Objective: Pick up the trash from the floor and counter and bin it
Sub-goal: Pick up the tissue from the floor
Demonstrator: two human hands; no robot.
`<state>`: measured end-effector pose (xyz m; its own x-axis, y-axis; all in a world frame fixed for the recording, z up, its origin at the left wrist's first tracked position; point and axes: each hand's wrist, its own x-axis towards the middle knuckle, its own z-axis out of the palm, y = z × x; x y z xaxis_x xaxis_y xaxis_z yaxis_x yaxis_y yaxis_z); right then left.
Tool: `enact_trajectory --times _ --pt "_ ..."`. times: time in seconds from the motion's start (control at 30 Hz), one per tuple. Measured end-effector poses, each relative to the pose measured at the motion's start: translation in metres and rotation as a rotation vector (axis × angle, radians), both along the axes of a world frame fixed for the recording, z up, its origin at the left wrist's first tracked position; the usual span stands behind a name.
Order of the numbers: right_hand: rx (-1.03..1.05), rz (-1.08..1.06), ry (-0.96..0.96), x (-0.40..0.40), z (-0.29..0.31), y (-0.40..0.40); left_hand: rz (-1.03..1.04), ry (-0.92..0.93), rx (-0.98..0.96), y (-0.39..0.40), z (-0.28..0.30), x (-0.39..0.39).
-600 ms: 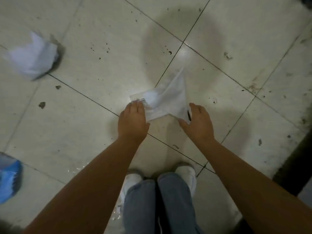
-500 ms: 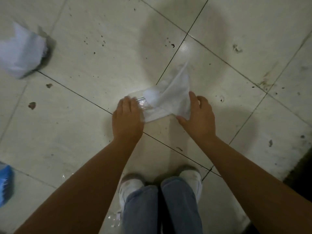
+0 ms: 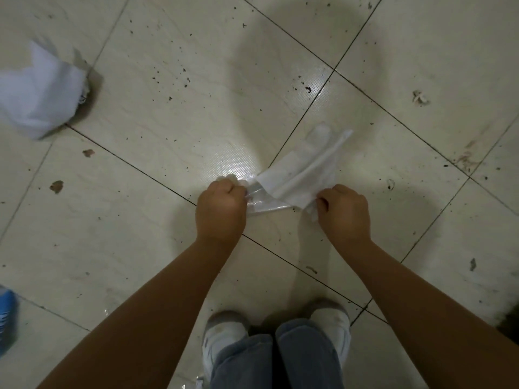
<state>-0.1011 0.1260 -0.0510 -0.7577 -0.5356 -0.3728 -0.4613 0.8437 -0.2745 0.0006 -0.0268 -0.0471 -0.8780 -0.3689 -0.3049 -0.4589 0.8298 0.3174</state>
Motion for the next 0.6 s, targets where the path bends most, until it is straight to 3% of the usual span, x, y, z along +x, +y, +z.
enact_trajectory --times 0.2,0.37,0.6 --pt "0.0 -0.136 -0.004 -0.012 0.082 0.014 0.151 -0.126 -0.012 -0.021 0.075 0.016" --pt "-0.078 -0.082 -0.005 -0.029 0.211 -0.023 0.255 -0.092 0.014 -0.052 0.212 0.008" --pt "-0.158 -0.032 -0.02 -0.087 0.409 -0.135 0.492 -0.01 -0.008 -0.141 0.415 -0.056"
